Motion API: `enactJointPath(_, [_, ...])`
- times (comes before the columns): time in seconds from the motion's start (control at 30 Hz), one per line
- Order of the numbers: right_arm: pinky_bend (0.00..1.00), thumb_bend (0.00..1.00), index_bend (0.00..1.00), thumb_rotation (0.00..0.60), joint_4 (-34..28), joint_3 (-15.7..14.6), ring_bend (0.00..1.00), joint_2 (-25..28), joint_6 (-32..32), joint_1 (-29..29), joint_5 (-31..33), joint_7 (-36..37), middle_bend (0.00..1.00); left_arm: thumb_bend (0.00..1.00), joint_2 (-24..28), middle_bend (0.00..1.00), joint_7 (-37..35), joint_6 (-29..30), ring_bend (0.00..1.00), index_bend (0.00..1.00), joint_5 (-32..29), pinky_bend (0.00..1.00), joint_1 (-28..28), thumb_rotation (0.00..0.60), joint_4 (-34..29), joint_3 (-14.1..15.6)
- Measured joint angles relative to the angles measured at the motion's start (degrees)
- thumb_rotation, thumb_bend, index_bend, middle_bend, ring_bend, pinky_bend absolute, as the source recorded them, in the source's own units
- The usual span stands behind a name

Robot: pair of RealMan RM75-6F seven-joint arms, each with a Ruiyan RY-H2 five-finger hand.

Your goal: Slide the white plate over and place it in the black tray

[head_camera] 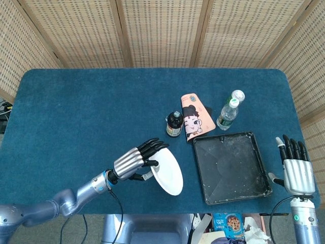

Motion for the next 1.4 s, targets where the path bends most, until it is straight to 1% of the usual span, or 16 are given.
enactJointPath(0.07, [0.0, 0.0, 0.0, 0.6, 0.21, 0.16, 0.0, -0.07, -0.36, 0.12, 0.55, -0.08, 0.0, 0.5, -1.14, 0.0, -0.4, -0.78, 0.0, 0.8, 0.11, 0.0, -0.75, 0.6, 1.63, 0.18])
enactJointPath(0.1, [0.0, 0.0, 0.0, 0.6, 0.34, 0.24, 0.0, -0.11, -0.54, 0.19, 0.82, -0.13, 0.0, 0.46, -1.64, 0.0, -0.62, -1.09, 0.0, 0.77, 0.13, 0.0, -1.01, 0.6, 2.45, 0.31])
enactJointPath(0.13, [0.0, 0.0, 0.0, 0.6, 0.43, 0.29, 0.0, -0.12, -0.62, 0.23, 0.99, -0.15, 0.0, 0.32, -2.19, 0.0, -0.93, -1.34, 0.0, 0.66, 0.12, 0.0, -1.22, 0.6, 3.34, 0.46])
enactJointPath(0.17, [0.0, 0.0, 0.0, 0.6, 0.51, 0.34, 0.0, -0.14, -0.66, 0.26, 1.1, -0.17, 0.0, 0.22, -3.04, 0.0, -1.52, -1.55, 0.0, 0.54, 0.07, 0.0, -1.41, 0.6, 4.71, 0.71])
enactJointPath(0.2, [0.0, 0.0, 0.0, 0.6, 0.55, 0.36, 0.0, -0.15, -0.64, 0.28, 1.16, -0.2, 0.0, 0.1, -3.68, 0.0, -2.1, -1.66, 0.0, 0.36, 0.03, 0.0, -1.51, 0.6, 5.87, 0.95])
enactJointPath(0.23, [0.0, 0.0, 0.0, 0.6, 0.54, 0.36, 0.0, -0.15, -0.62, 0.28, 1.16, -0.21, 0.0, 0.0, -4.51, 0.0, -2.91, -1.83, 0.0, 0.16, -0.04, 0.0, -1.62, 0.6, 7.52, 1.36])
enactJointPath(0.3, [0.0, 0.0, 0.0, 0.6, 0.46, 0.35, 0.0, -0.12, -0.49, 0.26, 1.13, -0.22, 0.0, 0.0, -5.52, 0.0, -3.85, -2.46, 0.0, 0.01, -0.16, 0.0, -1.73, 0.6, 9.98, 2.25])
enactJointPath(0.4, [0.0, 0.0, 0.0, 0.6, 0.36, 0.25, 0.0, -0.13, -0.38, 0.26, 0.96, -0.38, 0.0, 0.0, -5.82, 0.0, -4.03, -5.23, 0.0, 0.0, -0.44, 0.0, -1.99, 0.6, 11.99, 3.73])
enactJointPath(0.5, [0.0, 0.0, 0.0, 0.6, 0.23, -0.02, 0.0, -0.21, -0.43, 0.29, 0.8, -0.76, 0.0, 0.0, -4.0, 0.0, -3.34, -9.04, 0.0, 0.0, -1.22, 0.0, -2.45, 0.6, 10.4, 4.74])
enactJointPath(0.63, [0.0, 0.0, 0.0, 0.6, 0.11, -0.24, 0.0, -0.4, -0.47, 0.39, 0.65, -1.36, 0.0, 0.0, 0.96, 0.0, -1.88, -12.44, 0.0, 0.0, -2.67, 0.0, -3.1, 0.6, 4.05, 5.45])
enactJointPath(0.77, [0.0, 0.0, 0.0, 0.6, 0.05, -0.49, 0.0, -0.69, -0.63, 0.53, 0.53, -1.99, 0.0, 0.0, 8.09, 0.0, 0.52, -16.79, 0.0, 0.0, -4.74, 0.0, -3.87, 0.6, -4.38, 6.15])
enactJointPath(0.87, [0.0, 0.0, 0.0, 0.6, 0.14, -0.64, 0.0, -0.94, -0.75, 0.65, 0.44, -2.5, 0.0, 0.0, 12.75, 0.0, 2.38, -19.1, 0.0, 0.0, -6.31, 0.0, -4.21, 0.6, -8.9, 6.51])
enactJointPath(1.0, [0.0, 0.0, 0.0, 0.6, 0.32, -0.87, 0.0, -1.37, -0.87, 0.8, 0.35, -3.31, 0.0, 0.0, 16.77, 0.0, 3.55, -19.47, 0.0, 0.0, -7.82, 0.0, -3.98, 0.6, -12.24, 6.72])
enactJointPath(1.2, [0.0, 0.0, 0.0, 0.6, 0.47, -1.58, 0.0, -1.41, -1.93, 1.28, -0.35, -3.75, 0.0, 0.0, 22.19, 0.0, 5.39, -16.29, 0.0, 0.0, -9.48, 0.0, -1.65, 0.6, -13.86, 6.55])
enactJointPath(1.27, [0.0, 0.0, 0.0, 0.6, 0.75, -1.91, 0.0, -1.32, -2.36, 1.58, -1.17, -3.39, 0.0, 0.0, 24.31, 0.0, 6.63, -15.31, 0.0, 0.0, -10.58, 0.0, -0.43, 0.6, -14.25, 6.38])
enactJointPath(1.4, [0.0, 0.0, 0.0, 0.6, 2.12, -3.17, 0.0, -1.05, -3.45, 2.61, -4.86, -1.9, 0.0, 0.0, 28.06, 0.0, 10.62, -13.91, 0.0, 0.0, -14.05, 0.0, 2.38, 0.6, -15.25, 5.74])
